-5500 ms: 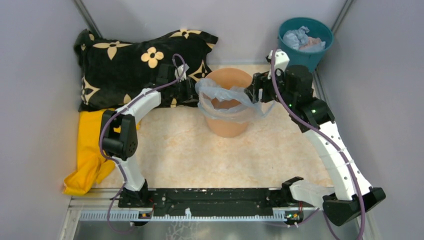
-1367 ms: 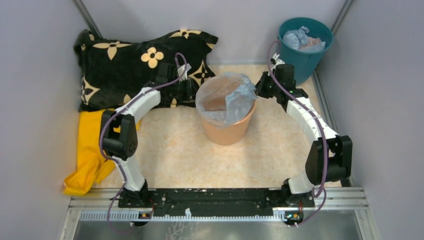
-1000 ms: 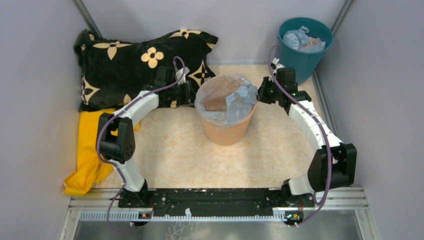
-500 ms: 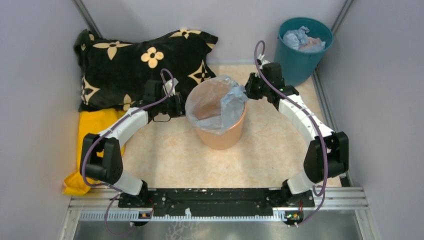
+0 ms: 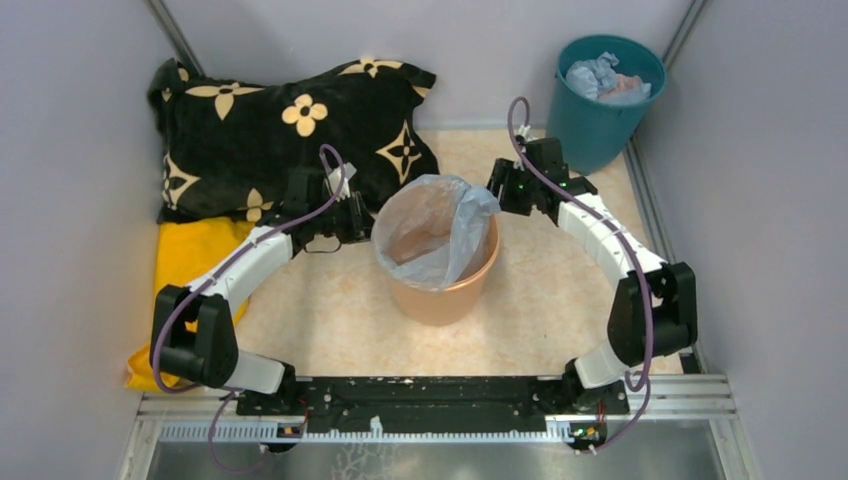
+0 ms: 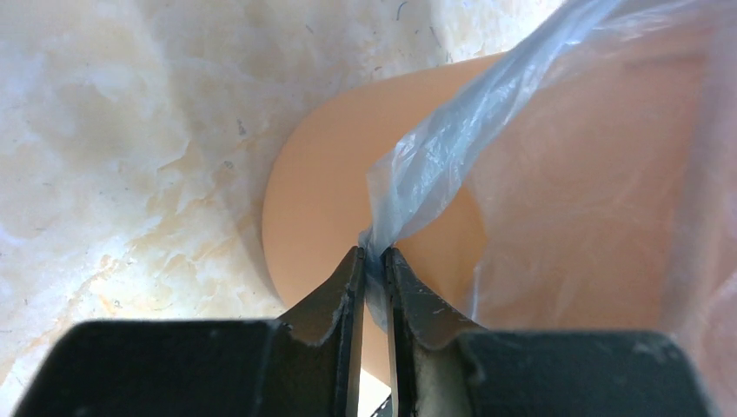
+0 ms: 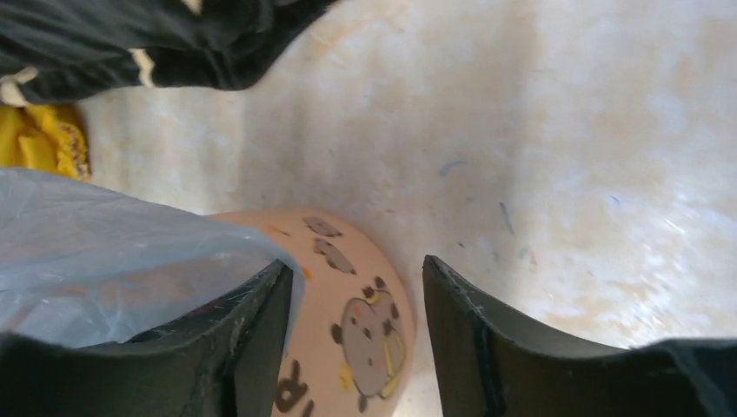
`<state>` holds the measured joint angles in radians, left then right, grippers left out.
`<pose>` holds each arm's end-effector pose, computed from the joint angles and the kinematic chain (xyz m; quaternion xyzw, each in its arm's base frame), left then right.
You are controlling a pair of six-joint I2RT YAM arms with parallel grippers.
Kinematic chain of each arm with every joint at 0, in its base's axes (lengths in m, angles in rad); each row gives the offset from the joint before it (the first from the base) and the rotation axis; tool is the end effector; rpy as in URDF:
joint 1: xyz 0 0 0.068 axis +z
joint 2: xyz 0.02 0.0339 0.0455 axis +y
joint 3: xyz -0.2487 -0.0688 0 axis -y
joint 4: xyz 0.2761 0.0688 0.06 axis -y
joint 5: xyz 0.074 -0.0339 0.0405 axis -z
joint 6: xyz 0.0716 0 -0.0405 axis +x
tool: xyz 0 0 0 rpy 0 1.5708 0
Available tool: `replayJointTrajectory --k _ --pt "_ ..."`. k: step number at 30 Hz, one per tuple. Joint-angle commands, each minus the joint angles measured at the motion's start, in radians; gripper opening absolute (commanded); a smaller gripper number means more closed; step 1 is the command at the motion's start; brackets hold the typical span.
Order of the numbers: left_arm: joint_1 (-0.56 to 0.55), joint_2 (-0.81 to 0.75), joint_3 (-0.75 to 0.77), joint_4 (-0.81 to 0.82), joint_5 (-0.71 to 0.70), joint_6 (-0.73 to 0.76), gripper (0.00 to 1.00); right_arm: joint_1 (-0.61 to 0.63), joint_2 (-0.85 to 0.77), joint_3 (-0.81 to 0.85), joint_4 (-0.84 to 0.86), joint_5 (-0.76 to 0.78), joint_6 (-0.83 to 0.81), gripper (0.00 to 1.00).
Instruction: Put the trash bags into the trash bin
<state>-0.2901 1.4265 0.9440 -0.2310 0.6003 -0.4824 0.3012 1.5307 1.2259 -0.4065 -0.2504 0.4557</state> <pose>0.3308 -0.1410 0.1976 0.0389 0.8767 -0.3987 0.2665 0.3767 0.1356 0.2428 0.0177 0.9033 0.2582 0.3422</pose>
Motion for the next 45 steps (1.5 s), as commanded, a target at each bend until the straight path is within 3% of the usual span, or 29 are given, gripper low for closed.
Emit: replayJointTrajectory --k 1,8,12,18,25,34,45 --pt "-0.009 -0.024 0.062 -0.014 0.03 0.008 0.21 -0.066 -0.116 0.02 -0.09 0.068 -0.048 0.59" --pt "-0.009 -0.028 0.067 -0.032 0.033 0.016 0.21 -0.086 -0.236 0.226 -0.329 0.309 -0.147 0.65" --pt "-0.009 -0.028 0.072 -0.036 0.035 0.021 0.21 -0.086 -0.297 0.303 -0.418 0.355 -0.175 0.69" --pt "-0.009 -0.029 0.071 -0.041 0.038 0.025 0.21 -0.086 -0.364 0.309 -0.503 0.261 -0.159 0.72" --pt "-0.009 -0.034 0.064 -0.036 0.039 0.023 0.21 -0.087 -0.524 0.227 -0.543 0.048 -0.041 0.73" --pt "-0.009 -0.041 0.037 -0.016 0.036 0.019 0.21 -0.086 -0.67 0.215 -0.61 -0.051 0.119 0.75" --pt "-0.009 -0.036 0.006 0.026 0.058 0.008 0.21 -0.085 -0.726 0.156 -0.557 -0.147 0.326 0.86"
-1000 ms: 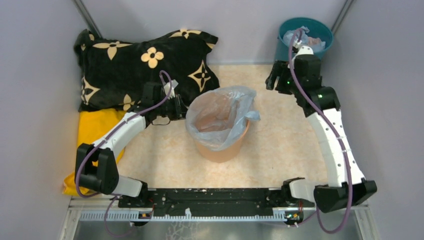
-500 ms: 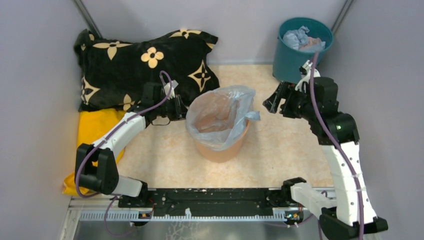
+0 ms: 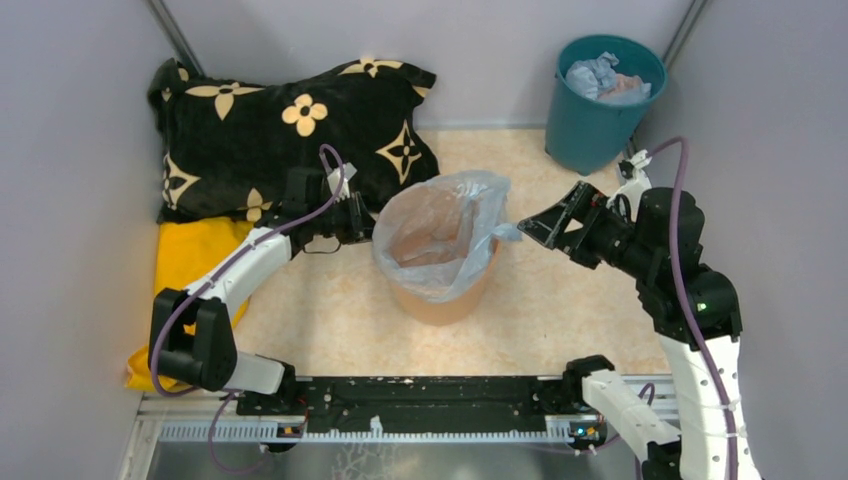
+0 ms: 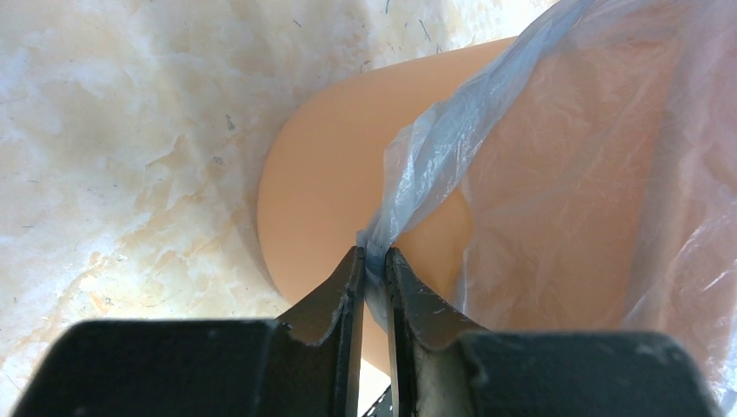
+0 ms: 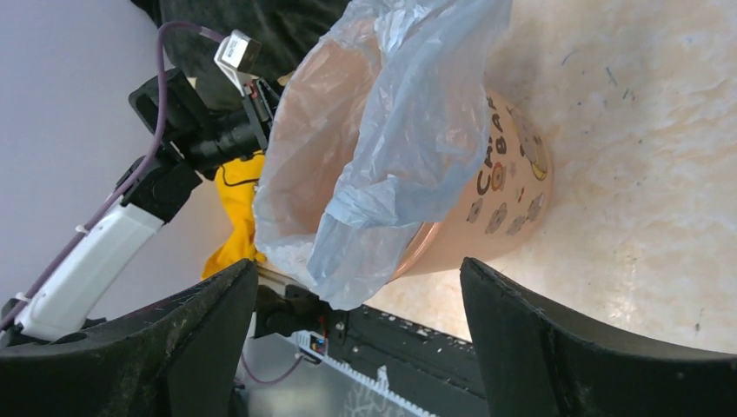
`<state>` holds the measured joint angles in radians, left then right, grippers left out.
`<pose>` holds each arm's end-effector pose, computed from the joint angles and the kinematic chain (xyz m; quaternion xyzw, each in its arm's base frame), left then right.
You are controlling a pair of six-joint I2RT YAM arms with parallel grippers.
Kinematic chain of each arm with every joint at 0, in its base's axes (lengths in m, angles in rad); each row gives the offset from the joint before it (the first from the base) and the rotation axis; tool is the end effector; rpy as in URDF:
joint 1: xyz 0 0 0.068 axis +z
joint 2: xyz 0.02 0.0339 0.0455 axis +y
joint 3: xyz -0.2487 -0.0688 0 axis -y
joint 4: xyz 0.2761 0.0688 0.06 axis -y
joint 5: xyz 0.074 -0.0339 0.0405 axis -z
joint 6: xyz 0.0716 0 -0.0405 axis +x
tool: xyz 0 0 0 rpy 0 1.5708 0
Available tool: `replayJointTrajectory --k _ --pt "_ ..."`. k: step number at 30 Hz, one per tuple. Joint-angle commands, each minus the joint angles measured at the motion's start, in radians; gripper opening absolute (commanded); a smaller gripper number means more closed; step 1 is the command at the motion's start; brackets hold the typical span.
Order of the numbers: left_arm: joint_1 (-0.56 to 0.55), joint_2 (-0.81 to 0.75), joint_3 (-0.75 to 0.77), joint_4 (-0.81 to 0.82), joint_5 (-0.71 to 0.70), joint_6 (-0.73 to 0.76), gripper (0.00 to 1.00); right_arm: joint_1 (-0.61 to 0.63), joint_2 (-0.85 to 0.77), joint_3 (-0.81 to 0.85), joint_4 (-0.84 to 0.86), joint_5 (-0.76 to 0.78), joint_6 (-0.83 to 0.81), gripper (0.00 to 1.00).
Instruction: Put the trash bags into the trash bin
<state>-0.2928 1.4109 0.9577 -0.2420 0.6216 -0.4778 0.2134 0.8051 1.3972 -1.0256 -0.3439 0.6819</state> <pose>0.3292 -0.1428 0.2074 0.0494 0.8706 -0.4084 0.2699 0.1626 0.0599 0.4373 0.1031 0.8289 0.3596 0.4159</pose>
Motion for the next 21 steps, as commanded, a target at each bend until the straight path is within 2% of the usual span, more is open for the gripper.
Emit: replayJointTrajectory --k 1,7,10,15,18,21 --pt "-0.006 -0.019 -0.008 0.04 0.039 0.005 0.21 0.003 0.001 -0.02 0.069 -0.056 0.113 0.86" --pt "-0.006 -0.005 -0.005 0.049 0.044 0.005 0.2 0.042 0.023 -0.05 0.121 -0.019 0.178 0.85" --pt "-0.006 0.001 -0.005 0.052 0.042 0.008 0.2 0.142 0.05 -0.056 0.151 0.063 0.22 0.83" --pt "-0.006 0.009 -0.002 0.059 0.046 0.003 0.2 0.394 0.125 -0.04 0.19 0.242 0.28 0.82" --pt "-0.006 0.007 0.001 0.059 0.045 0.002 0.2 0.459 0.156 -0.042 0.194 0.301 0.296 0.82" --pt "-0.006 0.008 0.0 0.059 0.047 0.001 0.2 0.466 0.153 -0.05 0.189 0.337 0.299 0.82"
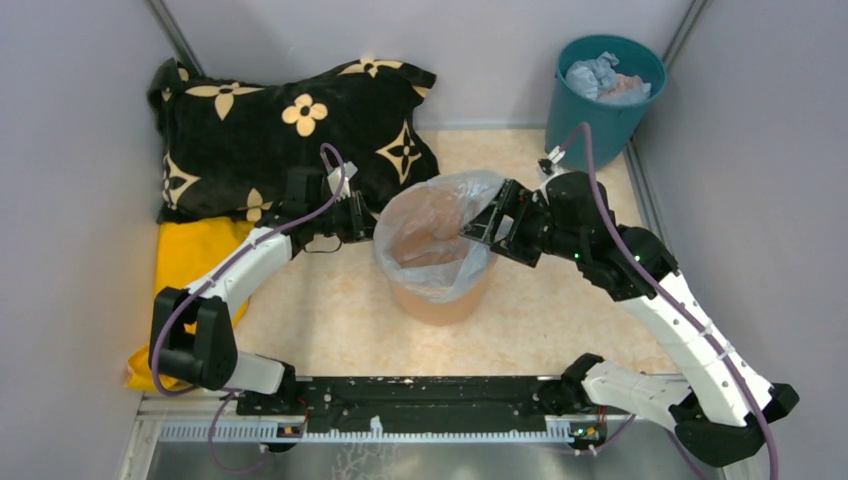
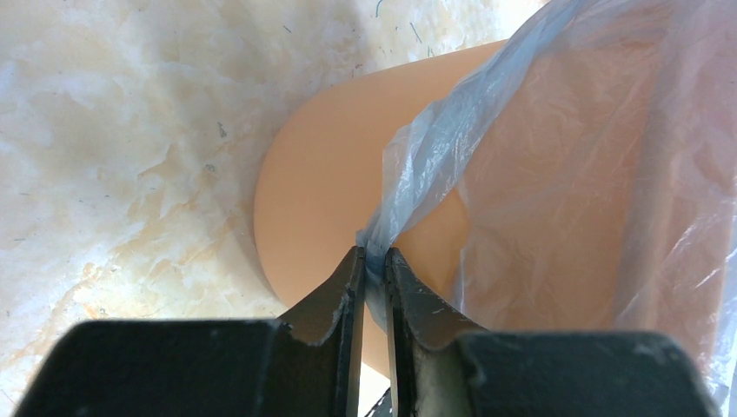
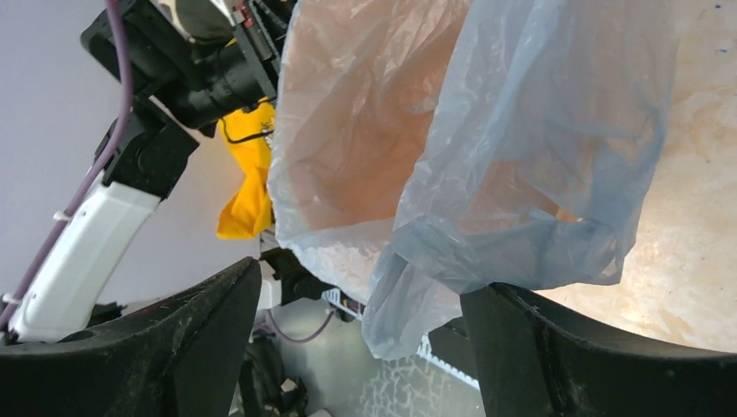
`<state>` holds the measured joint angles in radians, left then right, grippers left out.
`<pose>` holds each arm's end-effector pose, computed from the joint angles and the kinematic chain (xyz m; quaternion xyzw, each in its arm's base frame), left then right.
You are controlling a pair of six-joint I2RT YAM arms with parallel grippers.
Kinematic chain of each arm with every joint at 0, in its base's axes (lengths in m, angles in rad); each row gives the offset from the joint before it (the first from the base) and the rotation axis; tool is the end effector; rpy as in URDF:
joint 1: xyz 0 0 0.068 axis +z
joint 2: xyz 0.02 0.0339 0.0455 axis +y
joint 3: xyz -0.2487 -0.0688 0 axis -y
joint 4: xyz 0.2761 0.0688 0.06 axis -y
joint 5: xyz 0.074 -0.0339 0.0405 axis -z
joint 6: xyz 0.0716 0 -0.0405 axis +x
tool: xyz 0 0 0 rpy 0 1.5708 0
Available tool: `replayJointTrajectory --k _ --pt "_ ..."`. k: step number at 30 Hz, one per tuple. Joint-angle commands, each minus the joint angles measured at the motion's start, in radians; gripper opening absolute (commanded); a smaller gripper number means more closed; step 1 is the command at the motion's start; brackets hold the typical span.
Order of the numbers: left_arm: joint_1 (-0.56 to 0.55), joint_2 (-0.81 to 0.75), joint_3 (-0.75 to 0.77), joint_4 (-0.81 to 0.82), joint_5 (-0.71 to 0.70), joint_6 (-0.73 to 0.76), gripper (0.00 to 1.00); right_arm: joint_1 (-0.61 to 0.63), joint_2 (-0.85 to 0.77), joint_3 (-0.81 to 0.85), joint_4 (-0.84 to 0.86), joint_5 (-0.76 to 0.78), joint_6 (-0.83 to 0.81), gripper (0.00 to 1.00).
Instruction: Put the trash bags into the trash bin
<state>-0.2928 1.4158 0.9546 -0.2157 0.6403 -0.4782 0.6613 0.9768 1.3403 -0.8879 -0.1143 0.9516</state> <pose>0.3304 -0.1443 0.2078 0.0562 0.8649 -0.4172 0.2734 0.1869 0.1558 0.4012 0.0968 0.8598 0.3943 0.3095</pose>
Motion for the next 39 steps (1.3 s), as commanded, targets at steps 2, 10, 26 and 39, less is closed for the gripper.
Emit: replayJointTrajectory --k 2,10,26,39 --pt "-0.006 0.003 -0.001 0.036 0.03 0.001 0.2 0.017 -0.022 0.009 0.034 0.15 0.024 0.82" --pt "-0.006 0.006 -0.011 0.045 0.032 0.002 0.2 0.018 -0.031 0.007 -0.014 0.307 0.027 0.72" --pt "-0.006 0.005 -0.013 0.051 0.035 -0.003 0.2 0.017 -0.067 -0.097 0.065 0.311 0.05 0.11" --pt "-0.006 0.003 -0.022 0.053 0.027 -0.002 0.2 0.018 -0.349 -0.258 -0.094 0.343 0.089 0.0"
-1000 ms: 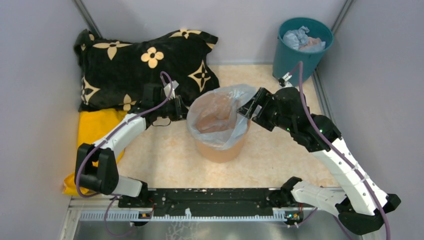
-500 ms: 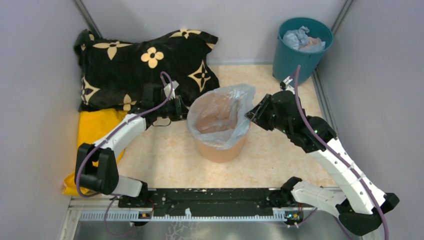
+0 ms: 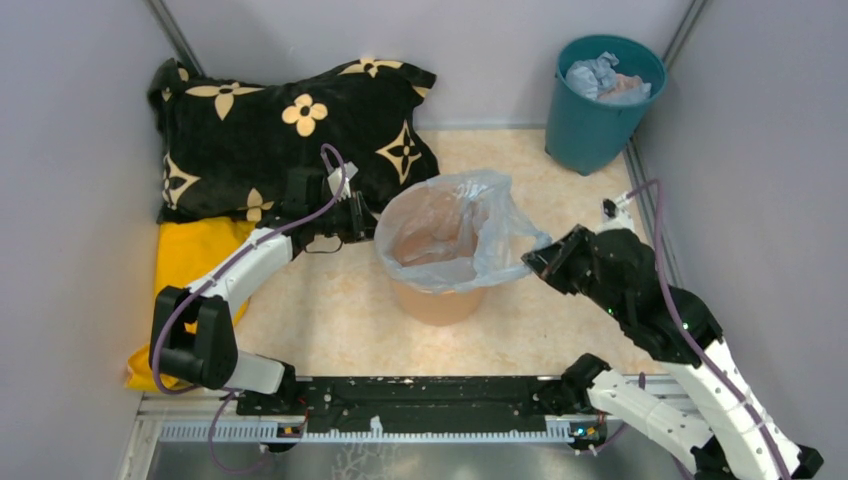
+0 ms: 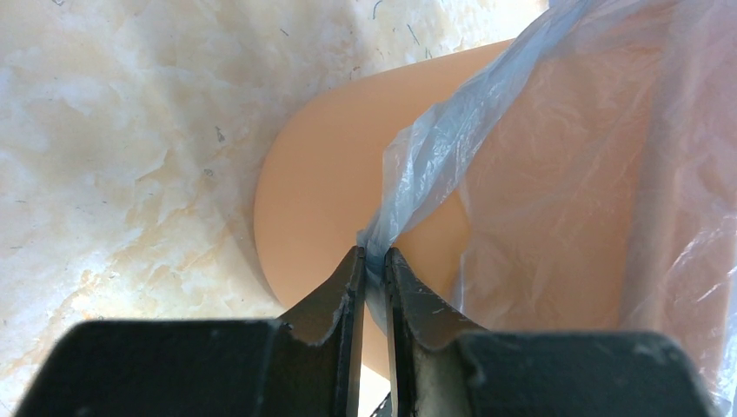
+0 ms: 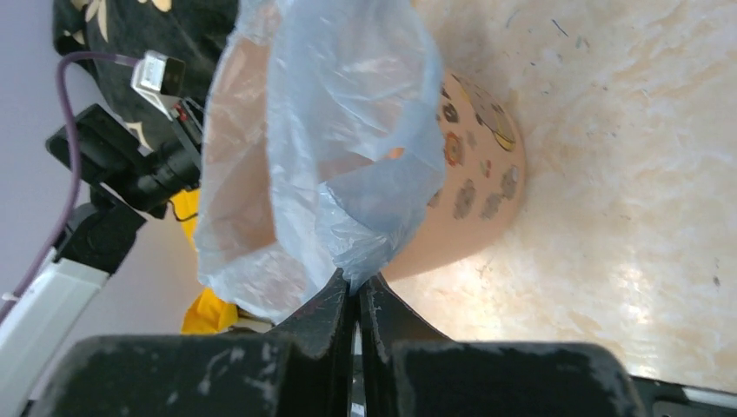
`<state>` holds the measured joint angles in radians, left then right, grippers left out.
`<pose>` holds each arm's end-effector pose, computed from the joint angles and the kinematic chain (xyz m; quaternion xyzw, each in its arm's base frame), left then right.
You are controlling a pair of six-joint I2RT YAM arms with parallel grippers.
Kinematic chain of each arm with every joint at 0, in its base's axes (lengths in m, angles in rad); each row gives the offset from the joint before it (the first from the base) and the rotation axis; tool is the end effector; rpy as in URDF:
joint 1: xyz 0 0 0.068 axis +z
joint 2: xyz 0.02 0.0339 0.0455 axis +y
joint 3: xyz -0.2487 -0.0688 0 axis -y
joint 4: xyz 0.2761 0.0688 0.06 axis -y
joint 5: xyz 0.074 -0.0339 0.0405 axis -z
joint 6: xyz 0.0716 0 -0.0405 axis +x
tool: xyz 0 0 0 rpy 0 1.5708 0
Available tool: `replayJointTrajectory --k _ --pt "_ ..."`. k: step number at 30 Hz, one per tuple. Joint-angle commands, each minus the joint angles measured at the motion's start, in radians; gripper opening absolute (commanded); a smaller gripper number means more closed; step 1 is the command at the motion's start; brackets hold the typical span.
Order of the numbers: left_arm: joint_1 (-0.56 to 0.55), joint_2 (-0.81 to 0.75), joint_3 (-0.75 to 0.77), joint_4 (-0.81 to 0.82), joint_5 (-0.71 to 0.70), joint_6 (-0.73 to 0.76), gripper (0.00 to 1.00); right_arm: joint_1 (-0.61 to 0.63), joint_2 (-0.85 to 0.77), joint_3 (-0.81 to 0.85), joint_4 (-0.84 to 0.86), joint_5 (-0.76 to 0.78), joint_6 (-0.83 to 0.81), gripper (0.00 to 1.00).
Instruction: Put the trash bags into the trash bin
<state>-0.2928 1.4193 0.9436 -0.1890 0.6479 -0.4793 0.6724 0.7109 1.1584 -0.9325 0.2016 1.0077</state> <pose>0.3308 -0.1449 0.2054 0.0594 0.8616 -0.4214 0.2766 0.1513 0.1022 0.3821 0.1934 0.8313 0.3253 0.4072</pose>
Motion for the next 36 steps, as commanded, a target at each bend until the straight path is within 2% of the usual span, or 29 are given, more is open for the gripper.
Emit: replayJointTrajectory --k 1,7,17,27,36 --pt "-0.006 0.003 -0.011 0.026 0.019 -0.001 0.2 0.006 -0.106 -0.107 -0.053 0.028 0.042 0.0" --pt "-0.006 0.009 -0.011 0.025 0.014 0.002 0.2 0.007 -0.19 -0.284 0.001 -0.007 0.09 0.0" --pt "-0.006 0.017 -0.02 0.022 -0.001 0.01 0.2 0.006 -0.184 -0.487 0.107 0.011 0.096 0.0" --pt "-0.006 0.015 -0.079 0.049 -0.017 0.008 0.19 0.006 -0.099 -0.661 0.278 0.011 0.101 0.0" --pt "-0.006 -0.005 -0.137 0.067 -0.03 -0.005 0.18 0.005 0.006 -0.709 0.394 0.013 0.088 0.0"
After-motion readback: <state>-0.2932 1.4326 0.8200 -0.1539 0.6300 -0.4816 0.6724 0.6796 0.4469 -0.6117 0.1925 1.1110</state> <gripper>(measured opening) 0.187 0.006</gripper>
